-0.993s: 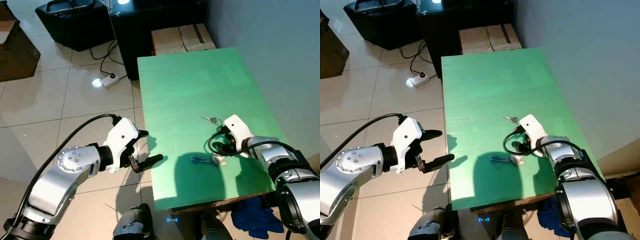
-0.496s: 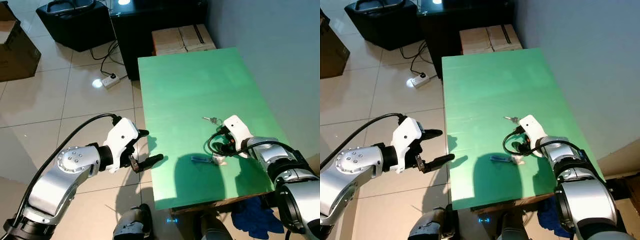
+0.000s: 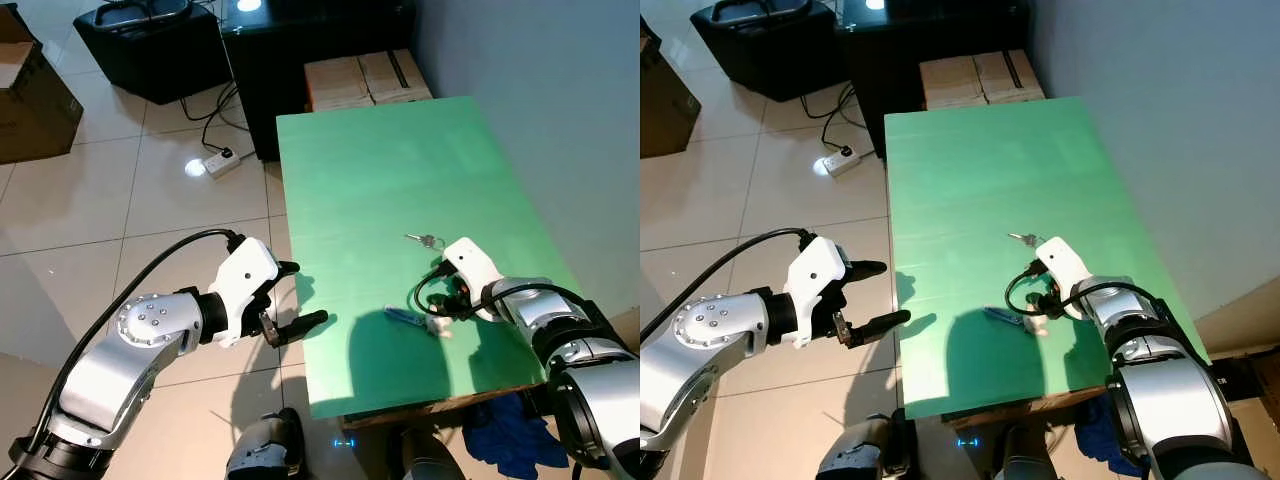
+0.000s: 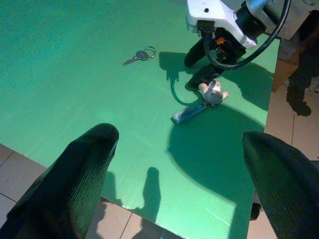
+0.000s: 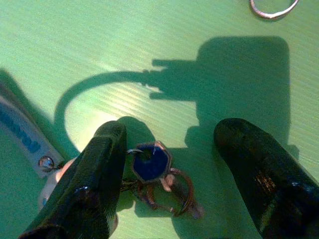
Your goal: Hang keys on a hook
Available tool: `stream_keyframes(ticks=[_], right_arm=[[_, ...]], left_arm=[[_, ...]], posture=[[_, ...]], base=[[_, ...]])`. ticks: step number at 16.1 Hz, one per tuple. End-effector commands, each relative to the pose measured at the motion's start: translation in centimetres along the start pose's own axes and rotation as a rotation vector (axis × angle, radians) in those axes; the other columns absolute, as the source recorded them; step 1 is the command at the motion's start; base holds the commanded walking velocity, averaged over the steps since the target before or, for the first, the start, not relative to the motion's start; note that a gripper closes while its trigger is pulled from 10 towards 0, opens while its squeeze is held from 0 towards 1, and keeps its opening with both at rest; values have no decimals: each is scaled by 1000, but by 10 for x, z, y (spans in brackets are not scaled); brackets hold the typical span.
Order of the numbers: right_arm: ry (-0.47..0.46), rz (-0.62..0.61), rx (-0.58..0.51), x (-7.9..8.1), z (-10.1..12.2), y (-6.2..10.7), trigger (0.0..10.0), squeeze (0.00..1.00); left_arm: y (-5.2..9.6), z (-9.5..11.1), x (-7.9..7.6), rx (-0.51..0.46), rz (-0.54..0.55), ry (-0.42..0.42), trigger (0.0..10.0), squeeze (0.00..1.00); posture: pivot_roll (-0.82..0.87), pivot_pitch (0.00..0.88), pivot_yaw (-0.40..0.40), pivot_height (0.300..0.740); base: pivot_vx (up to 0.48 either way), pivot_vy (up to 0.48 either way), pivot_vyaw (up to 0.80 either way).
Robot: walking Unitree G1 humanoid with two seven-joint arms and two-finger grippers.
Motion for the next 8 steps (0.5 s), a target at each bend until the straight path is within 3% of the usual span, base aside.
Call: stream_keyframes(ticks=[1, 5, 7, 8], right_arm=[[4, -2, 24, 2, -6, -2, 10000, 0], [12, -27, 13, 0, -5, -2, 10000, 0], [89, -115, -8, -13, -2, 2, 10000, 0], [60, -126, -41, -16, 3, 4, 10000, 0]], left_arm=[[1, 0, -3, 11, -12, -12, 10000, 0], [0, 1, -3, 10, -12, -13, 10000, 0], [0, 1, -3, 9, -11, -15, 10000, 0], [0, 1, -3, 9, -10, -16, 10000, 0]], posture=[[-19, 203, 74, 740], [-20, 205, 76, 740], [-23, 205, 73, 740], [-26, 199, 67, 740]], base=[[0, 0, 0], [0, 0, 0], [0, 0, 0], [0, 0, 0]])
Point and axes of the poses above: a point about 5 cm out from each wrist's last joint towards the gripper, its own y axis pointing back from the gripper into the wrist, its own z axis along the axis of the wrist's last joint, x = y × z, the point moved 4 cm from there along -y, pointing out of the wrist towards the gripper, and after that the axes turned 5 degrees about -y, right-handed, at the moved point
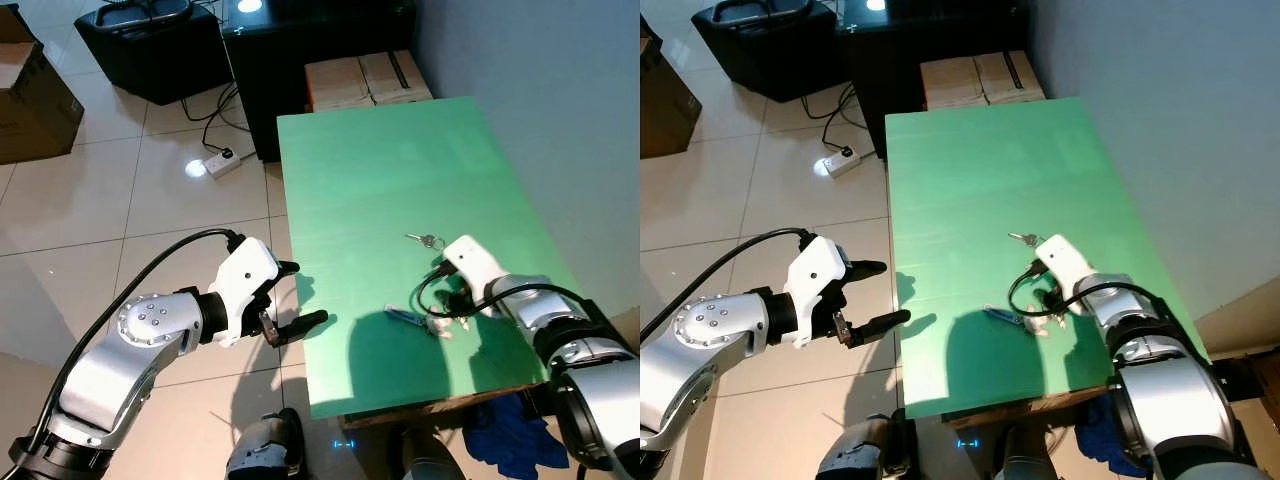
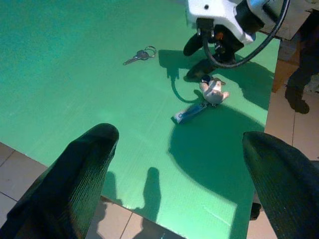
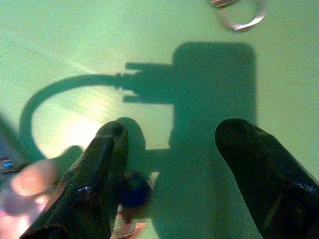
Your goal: Hang keys on a hook
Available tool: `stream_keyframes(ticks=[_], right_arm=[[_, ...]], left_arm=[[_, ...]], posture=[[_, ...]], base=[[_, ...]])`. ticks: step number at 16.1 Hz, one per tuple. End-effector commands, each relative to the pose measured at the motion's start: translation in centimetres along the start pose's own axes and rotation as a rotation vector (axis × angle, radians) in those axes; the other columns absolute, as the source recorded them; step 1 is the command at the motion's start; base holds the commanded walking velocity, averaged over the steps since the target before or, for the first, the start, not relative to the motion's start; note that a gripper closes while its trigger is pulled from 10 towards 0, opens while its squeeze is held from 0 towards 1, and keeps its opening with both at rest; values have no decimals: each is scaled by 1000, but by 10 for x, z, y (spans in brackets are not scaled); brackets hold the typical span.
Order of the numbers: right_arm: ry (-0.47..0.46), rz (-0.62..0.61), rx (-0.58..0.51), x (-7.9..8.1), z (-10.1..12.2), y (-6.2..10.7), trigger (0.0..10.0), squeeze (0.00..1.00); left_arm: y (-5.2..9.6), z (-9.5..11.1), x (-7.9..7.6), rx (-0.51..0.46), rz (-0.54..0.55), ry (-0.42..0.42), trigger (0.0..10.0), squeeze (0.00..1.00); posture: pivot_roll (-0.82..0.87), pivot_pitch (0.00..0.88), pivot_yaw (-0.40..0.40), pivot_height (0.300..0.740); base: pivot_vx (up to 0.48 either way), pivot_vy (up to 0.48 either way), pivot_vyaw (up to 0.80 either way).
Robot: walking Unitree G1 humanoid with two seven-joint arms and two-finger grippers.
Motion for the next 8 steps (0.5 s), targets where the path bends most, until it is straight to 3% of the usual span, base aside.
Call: stream_keyframes(ticks=[1, 3, 8], right_arm=[[-39, -13, -44, -5, 4, 2, 10000, 0], [-73, 71, -124, -2, 16, 6, 10000, 0], [57, 201, -81, -1, -1, 15, 10000, 0]], left_arm=[[0, 1, -4, 7, -10, -18, 10000, 0], [0, 2, -3, 7, -10, -19, 10000, 0], [0, 1, -3, 8, -5, -21, 10000, 0]], posture=[[-26, 199, 67, 740], [-26, 199, 67, 740], [-37, 205, 60, 740]], base=[[0, 0, 0], [0, 0, 0], [0, 0, 0]])
Point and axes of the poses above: a point about 5 cm out from each wrist's last joint towards the gripper, its own y axis pointing back from the gripper into the wrist, its own z axis along the axis of the wrist's last joint, x = y × z, the point moved 4 cm from there along -y, pointing out of the wrist towards the gripper, and after that the axes turned 5 degrees about -y, right-handed, at the moved point
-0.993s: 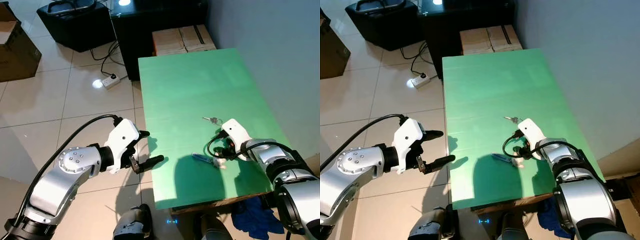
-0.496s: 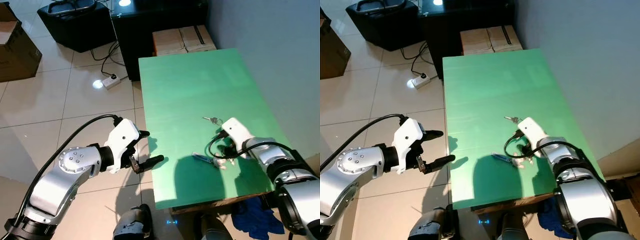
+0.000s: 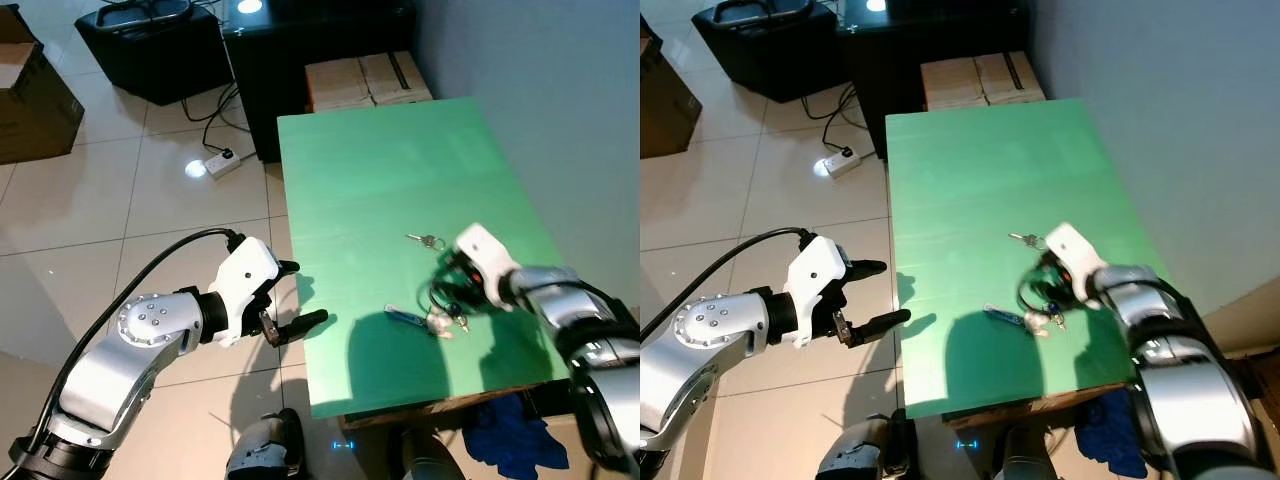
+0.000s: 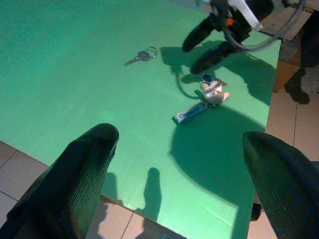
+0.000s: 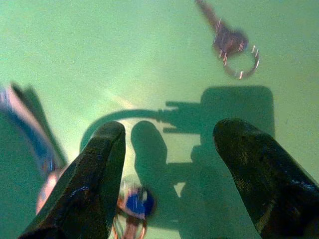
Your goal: Hang keys on a hook
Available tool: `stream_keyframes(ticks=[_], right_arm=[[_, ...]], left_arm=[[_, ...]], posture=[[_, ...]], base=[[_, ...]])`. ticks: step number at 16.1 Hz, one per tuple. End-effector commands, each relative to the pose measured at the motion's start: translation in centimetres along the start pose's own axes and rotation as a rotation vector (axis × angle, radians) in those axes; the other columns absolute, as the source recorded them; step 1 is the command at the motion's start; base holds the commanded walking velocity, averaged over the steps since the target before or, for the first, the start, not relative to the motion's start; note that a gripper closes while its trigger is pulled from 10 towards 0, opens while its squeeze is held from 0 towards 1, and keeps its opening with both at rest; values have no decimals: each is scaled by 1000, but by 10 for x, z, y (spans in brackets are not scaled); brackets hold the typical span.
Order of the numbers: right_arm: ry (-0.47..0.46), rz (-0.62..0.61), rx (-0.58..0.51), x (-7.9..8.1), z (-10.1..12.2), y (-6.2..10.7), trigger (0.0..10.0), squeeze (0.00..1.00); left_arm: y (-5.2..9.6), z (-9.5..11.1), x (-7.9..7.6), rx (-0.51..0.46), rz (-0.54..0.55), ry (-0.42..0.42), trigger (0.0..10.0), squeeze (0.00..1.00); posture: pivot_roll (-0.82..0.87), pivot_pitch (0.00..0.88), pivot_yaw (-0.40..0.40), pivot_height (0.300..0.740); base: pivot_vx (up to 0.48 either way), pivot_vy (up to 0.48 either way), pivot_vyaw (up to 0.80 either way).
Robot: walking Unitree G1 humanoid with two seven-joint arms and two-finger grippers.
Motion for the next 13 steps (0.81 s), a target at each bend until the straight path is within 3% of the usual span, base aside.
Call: stream_keyframes(ticks=[1, 3, 5, 7, 8, 9, 13], right_arm=[[70, 21, 40, 1, -9, 2, 10000, 0], [119, 71, 78, 1, -17, 8, 10000, 27], [116, 86, 78, 2, -18, 9, 10000, 1000], [139, 104, 72, 6, -17, 7, 10000, 1000], [152, 110, 71, 8, -17, 6, 10000, 659], [177, 119, 73, 11, -17, 4, 10000, 0], [233, 104, 84, 16, -18, -1, 10000, 0]], left_arm=[[0, 1, -3, 9, -8, -19, 10000, 0], [0, 1, -2, 9, -9, -19, 10000, 0], [0, 1, -1, 10, -9, -20, 10000, 0], [0, 0, -1, 10, -11, -20, 10000, 0], [0, 0, -2, 11, -12, -21, 10000, 0], [1, 0, -2, 12, -15, -22, 10000, 0], [0, 1, -1, 14, -19, -26, 10000, 0]], posture=[[-37, 205, 60, 740], [-37, 208, 63, 740], [-37, 207, 67, 740], [-35, 210, 68, 740], [-34, 210, 69, 740], [-34, 212, 69, 740], [-30, 218, 75, 740]], base=[[0, 0, 0], [0, 0, 0], [0, 0, 0], [0, 0, 0], [0, 0, 0], [0, 0, 0], [0, 0, 0]])
Point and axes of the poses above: a point about 5 cm out from each wrist's last joint towards the gripper, its own y axis pointing back from the gripper into the wrist, its own z axis along the axis of the wrist's last joint, x = y × z, the point moved 4 cm from there along -y, pointing out of the wrist towards the gripper, and after that the axes turned 5 degrees about -y, right-handed, at the moved point
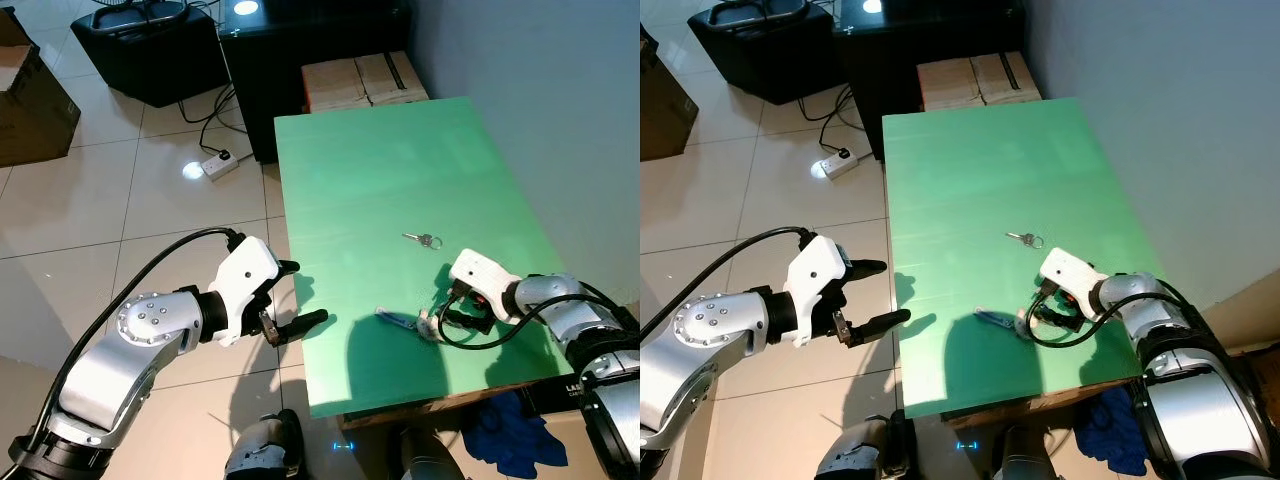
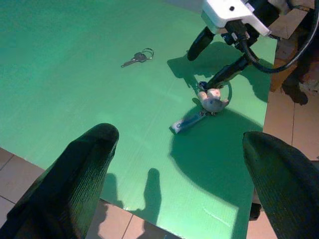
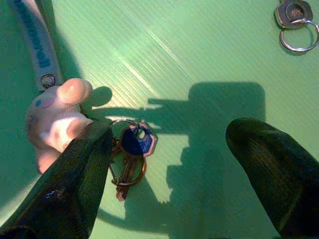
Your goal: Hang keys on a hook
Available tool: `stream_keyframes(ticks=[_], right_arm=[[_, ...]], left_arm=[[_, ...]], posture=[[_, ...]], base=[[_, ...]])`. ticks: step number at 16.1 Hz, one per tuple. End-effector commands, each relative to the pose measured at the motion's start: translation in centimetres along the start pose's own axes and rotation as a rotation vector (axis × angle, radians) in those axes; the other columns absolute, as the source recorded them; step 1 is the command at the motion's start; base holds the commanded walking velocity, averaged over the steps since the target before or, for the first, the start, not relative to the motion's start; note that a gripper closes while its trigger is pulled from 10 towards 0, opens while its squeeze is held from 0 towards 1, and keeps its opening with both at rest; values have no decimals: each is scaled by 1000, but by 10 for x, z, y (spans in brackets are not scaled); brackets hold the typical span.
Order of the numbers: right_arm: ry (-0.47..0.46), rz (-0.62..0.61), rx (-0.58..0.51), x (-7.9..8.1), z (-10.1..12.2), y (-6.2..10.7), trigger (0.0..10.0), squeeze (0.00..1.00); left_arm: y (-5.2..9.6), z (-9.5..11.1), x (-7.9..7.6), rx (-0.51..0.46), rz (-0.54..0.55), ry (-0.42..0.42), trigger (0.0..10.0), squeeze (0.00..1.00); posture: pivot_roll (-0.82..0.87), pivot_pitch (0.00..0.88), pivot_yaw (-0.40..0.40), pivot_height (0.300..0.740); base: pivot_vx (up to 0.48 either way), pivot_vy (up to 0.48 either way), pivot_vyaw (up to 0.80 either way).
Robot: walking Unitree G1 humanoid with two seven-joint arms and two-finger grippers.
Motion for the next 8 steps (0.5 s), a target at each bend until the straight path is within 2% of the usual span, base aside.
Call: stream_keyframes(ticks=[1, 3, 8], right_arm=[[30, 12, 27, 6, -6, -4, 10000, 0], [75, 17, 49, 9, -9, -5, 10000, 0], [76, 26, 39, 8, -10, -2, 10000, 0]], left_arm=[[0, 0, 0, 14, -14, -21, 10000, 0], [0, 0, 0, 15, -14, -23, 10000, 0], [-1, 1, 0, 14, -15, -23, 10000, 0]], posture=[[-28, 219, 75, 740], [-28, 218, 73, 740], [-31, 219, 74, 740]], base=[[0, 0, 0], [0, 0, 0], [0, 0, 0]])
Point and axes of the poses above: a point about 5 cm out from each wrist's last joint towards the gripper, its own y axis pointing back from the gripper into the wrist, its own z axis along the axis of the wrist's last joint, x = y × z, the point moved 4 cm from there along -y, pointing out of the wrist towards the gripper, and after that the axes turned 5 degrees about -y, right-handed, at the moved point
